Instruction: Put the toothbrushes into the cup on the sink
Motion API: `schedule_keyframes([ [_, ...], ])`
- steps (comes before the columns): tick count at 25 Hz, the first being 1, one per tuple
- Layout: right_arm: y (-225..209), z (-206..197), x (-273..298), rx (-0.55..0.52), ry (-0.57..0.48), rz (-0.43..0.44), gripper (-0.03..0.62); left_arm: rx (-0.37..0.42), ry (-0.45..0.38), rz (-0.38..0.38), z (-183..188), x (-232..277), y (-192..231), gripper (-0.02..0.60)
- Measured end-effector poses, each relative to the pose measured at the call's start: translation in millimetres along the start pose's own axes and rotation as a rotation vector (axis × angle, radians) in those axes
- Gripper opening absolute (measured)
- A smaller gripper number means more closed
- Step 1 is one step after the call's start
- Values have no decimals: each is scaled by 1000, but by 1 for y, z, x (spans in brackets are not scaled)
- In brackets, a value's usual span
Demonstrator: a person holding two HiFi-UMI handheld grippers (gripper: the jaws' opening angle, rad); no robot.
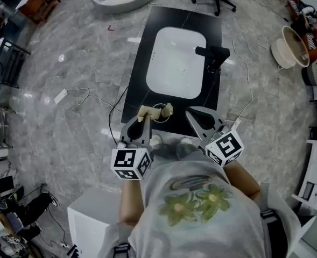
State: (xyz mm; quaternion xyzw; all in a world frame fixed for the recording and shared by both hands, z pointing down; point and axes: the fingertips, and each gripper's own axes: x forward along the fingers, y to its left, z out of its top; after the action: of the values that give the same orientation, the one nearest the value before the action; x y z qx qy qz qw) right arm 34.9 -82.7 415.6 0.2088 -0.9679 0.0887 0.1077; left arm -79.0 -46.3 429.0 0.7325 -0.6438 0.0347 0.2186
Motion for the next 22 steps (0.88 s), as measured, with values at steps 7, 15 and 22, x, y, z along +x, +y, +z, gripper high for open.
schedule_keyframes([
  [7, -6, -6, -2, 15, 13, -5, 44, -12, 18, 19, -10, 7, 3, 34],
  [15, -8, -6, 1, 13, 12, 2, 44, -15, 35, 35, -19, 13, 8, 34],
  [22, -10, -8, 2, 17, 21, 7, 44, -17, 55, 42, -27, 19, 9, 35],
])
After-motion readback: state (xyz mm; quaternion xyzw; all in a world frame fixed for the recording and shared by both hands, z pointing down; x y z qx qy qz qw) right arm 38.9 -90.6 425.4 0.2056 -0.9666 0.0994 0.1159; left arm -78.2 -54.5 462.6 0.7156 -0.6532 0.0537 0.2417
